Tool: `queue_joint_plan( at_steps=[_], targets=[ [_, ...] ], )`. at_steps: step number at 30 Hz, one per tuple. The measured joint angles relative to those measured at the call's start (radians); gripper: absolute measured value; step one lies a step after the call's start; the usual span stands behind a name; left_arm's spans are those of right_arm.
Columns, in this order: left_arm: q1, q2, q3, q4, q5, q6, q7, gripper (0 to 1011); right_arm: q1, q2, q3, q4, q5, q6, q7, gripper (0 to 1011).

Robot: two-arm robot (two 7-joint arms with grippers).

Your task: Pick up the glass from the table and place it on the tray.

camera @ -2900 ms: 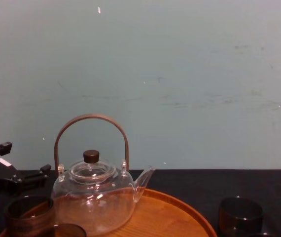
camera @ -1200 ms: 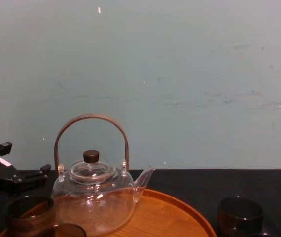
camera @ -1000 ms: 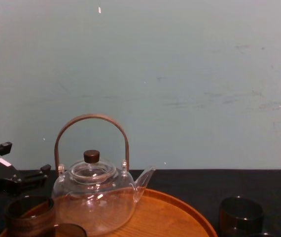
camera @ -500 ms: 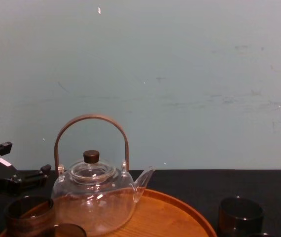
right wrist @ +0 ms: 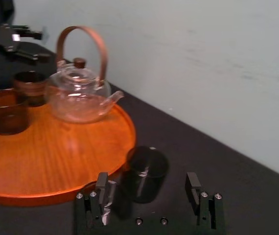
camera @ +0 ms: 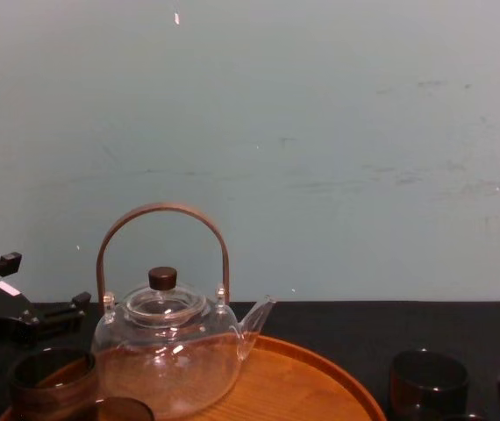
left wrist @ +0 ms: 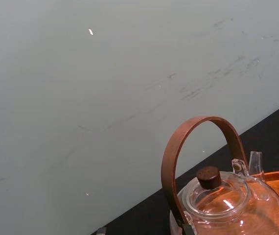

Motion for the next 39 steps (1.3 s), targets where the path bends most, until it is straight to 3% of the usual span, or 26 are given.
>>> queue_joint_plan(
  at_steps=[16,39],
  targets=[
    [0.000,0.000,0.000,0.000,0.000,0.000,0.000,1001,-0.019,-0.025,-0.013,-0.017,0.001,0.030,0.097,1002],
    [0.000,0.000,0.000,0.000,0.000,0.000,0.000,1001,-0.036,-0.059,0.034,0.003,-0.024,0.088,0.144,1002]
  ],
)
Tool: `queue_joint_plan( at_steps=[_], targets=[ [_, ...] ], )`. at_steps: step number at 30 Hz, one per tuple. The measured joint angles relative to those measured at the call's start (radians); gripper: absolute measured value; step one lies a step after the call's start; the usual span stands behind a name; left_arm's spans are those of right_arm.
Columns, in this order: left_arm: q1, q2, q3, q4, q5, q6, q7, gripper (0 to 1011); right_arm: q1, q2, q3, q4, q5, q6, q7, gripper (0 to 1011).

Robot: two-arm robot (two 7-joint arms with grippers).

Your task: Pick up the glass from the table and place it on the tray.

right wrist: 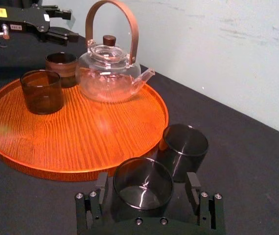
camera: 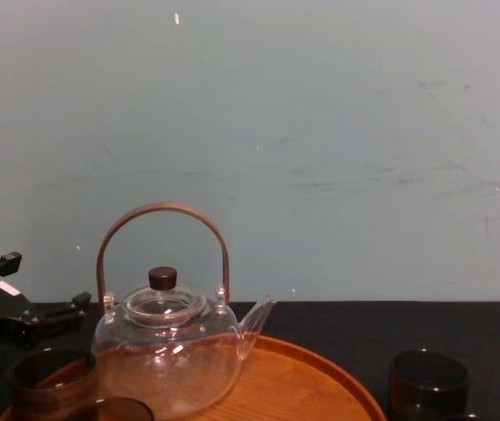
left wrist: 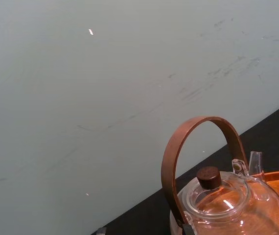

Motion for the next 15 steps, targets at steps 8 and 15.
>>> queue_joint_plan(
  at_steps=[8,15],
  targets=[
    [0.000,0.000,0.000,0.000,0.000,0.000,0.000,1001,-0.004,-0.013,0.009,0.016,-0.013,0.010,0.019,1002],
    [0.000,0.000,0.000,0.000,0.000,0.000,0.000,1001,-0.008,-0.028,0.021,0.030,-0.023,0.020,0.036,1002]
  ],
)
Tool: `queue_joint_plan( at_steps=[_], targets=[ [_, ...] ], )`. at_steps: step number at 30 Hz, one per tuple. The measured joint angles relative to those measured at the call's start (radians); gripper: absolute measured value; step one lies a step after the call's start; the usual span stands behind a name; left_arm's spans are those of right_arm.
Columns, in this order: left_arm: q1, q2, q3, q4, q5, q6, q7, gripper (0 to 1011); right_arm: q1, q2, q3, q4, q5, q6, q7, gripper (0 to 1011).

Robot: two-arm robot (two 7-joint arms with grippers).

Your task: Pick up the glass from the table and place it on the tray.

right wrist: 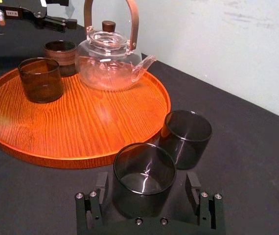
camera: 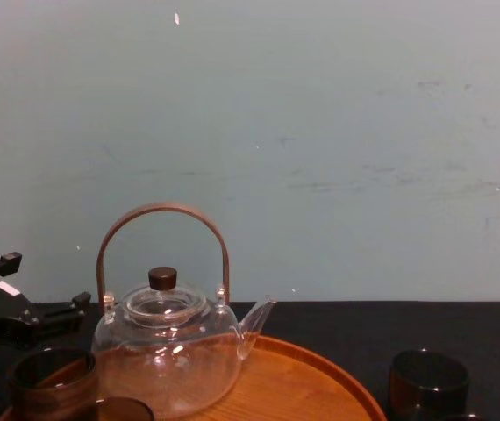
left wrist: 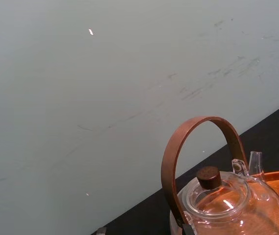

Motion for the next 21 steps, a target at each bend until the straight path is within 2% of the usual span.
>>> queue_joint_plan(
  at_steps=[8,21],
  targets=[
    [0.000,0.000,0.000,0.000,0.000,0.000,0.000,1001,0.007,-0.019,0.004,0.023,-0.015,0.015,0.019,1002],
    [0.000,0.000,0.000,0.000,0.000,0.000,0.000,1001,0.069,-0.060,-0.017,0.092,-0.029,0.056,0.049,1002]
  ],
)
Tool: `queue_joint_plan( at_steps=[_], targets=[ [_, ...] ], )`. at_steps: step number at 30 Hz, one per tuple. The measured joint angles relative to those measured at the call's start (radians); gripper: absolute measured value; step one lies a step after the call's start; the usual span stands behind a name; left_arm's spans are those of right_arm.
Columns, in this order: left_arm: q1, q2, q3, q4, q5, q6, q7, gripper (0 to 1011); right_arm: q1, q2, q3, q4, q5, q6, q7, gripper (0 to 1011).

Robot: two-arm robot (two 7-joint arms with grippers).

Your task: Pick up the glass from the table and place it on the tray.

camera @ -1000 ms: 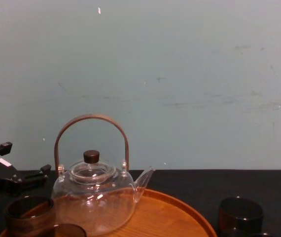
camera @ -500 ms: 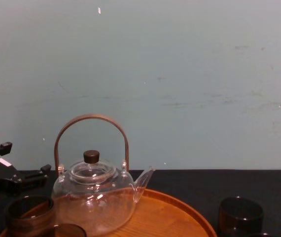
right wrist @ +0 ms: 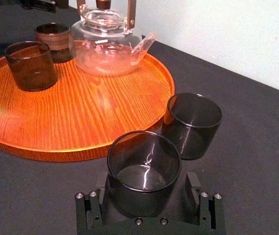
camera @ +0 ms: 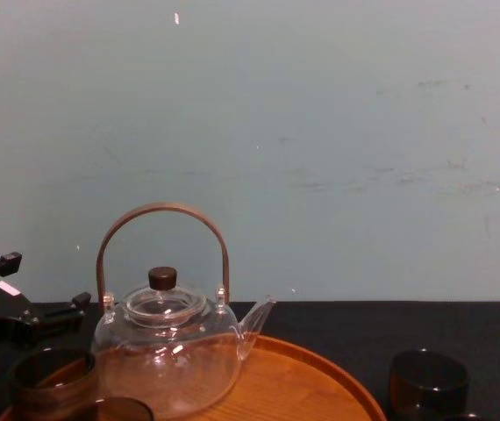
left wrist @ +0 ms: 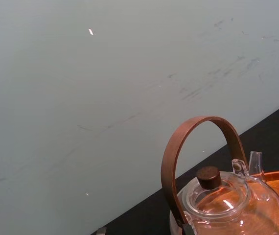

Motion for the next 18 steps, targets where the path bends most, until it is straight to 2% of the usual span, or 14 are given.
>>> queue_joint_plan(
  at_steps=[18],
  targets=[
    [0.000,0.000,0.000,0.000,0.000,0.000,0.000,1001,0.079,-0.051,-0.046,0.093,-0.014,0.005,0.020,1002]
  ],
)
